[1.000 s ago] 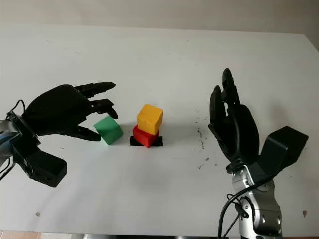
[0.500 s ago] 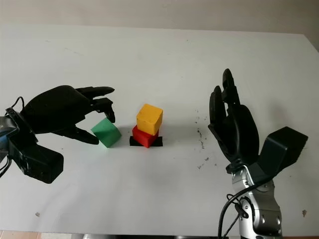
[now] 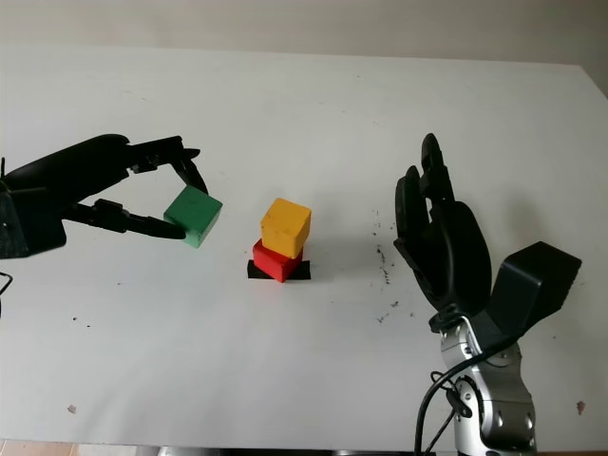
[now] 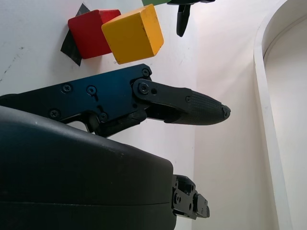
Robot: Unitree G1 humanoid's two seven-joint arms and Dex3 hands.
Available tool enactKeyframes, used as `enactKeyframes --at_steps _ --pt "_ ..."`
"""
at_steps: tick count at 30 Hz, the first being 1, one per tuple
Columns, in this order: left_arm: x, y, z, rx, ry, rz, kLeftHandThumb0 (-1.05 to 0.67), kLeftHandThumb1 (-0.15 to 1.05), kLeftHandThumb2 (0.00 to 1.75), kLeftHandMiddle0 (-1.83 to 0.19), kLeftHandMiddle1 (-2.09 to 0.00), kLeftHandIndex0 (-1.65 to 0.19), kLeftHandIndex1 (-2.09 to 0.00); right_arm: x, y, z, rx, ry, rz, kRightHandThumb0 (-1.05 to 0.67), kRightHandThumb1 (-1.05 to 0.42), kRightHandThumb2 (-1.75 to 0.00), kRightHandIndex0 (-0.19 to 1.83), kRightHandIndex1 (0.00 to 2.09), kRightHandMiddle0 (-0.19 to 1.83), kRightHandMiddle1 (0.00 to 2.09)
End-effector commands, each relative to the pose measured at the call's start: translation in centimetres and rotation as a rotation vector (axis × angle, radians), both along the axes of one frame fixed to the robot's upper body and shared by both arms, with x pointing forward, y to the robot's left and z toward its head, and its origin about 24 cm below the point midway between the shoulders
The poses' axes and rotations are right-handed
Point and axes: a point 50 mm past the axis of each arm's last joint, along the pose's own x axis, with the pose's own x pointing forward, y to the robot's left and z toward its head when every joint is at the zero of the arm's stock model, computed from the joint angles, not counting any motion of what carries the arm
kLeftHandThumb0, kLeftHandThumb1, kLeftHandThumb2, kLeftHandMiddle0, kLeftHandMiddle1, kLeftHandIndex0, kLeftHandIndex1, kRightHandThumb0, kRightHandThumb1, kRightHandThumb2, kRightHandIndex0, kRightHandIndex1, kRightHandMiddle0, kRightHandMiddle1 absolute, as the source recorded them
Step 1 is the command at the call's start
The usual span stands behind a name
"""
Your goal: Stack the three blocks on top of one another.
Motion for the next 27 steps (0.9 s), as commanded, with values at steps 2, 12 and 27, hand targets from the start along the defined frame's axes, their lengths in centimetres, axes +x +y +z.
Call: enactKeyframes --at_steps 2,12,27 --pt "0.0 0.2 1.0 -0.052 -0.008 0.01 -0.46 1.05 0.21 -0.22 -0.06 -0.22 -1.63 -0.3 0.0 0.2 -0.007 -0.013 0.0 -0.61 -1.05 -0.58 -0.19 0.0 -0.19 0.0" --pt "0.1 -1.0 1.0 -0.393 0.032 0.032 -0.47 1.05 0.22 -0.19 -0.04 -0.25 -1.66 -0.2 0.2 0.3 -0.009 -0.013 0.003 -0.62 -1.05 -0.57 -0.19 0.0 -0.19 0.0" --pt "1.0 -5.6 1.7 -0.597 0.067 -0.04 -0.47 1.05 0.2 -0.18 -0.05 -0.25 -1.73 -0.1 0.4 0.3 -0.032 -0.015 0.001 -0.62 -1.05 -0.59 -0.19 0.0 -0.19 0.0"
